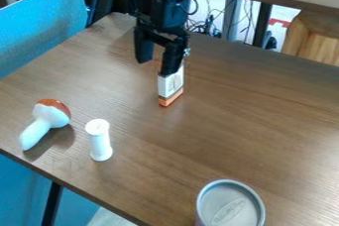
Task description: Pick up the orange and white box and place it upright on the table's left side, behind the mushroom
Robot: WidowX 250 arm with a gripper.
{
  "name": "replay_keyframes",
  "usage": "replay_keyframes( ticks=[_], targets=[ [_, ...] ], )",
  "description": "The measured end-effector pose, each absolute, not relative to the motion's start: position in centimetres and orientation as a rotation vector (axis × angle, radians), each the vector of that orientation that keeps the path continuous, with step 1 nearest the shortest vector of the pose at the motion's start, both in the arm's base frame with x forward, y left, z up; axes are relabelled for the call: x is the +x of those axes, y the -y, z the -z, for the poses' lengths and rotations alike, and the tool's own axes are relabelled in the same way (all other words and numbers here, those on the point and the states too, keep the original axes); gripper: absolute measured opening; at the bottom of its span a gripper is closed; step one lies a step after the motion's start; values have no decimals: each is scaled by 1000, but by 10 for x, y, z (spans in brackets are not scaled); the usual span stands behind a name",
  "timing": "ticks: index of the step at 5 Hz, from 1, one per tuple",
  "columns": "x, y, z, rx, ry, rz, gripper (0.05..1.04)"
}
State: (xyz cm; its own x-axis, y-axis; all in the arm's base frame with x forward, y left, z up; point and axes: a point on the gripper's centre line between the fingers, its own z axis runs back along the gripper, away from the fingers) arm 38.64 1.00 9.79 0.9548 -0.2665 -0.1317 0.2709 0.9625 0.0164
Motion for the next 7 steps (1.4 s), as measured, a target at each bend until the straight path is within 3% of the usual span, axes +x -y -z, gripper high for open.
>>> replay_keyframes(
  ticks=[2,3,5,6,7],
  targets=[
    [399,-3,-83,-22,-171,277,1001],
    [403,0,-81,-43,-166,283,945],
    [403,2,-75,-56,-152,250,412],
    [397,3,-85,-55,-101,247,397],
    [380,-3,-113,-10,-45,235,397]
  ],
)
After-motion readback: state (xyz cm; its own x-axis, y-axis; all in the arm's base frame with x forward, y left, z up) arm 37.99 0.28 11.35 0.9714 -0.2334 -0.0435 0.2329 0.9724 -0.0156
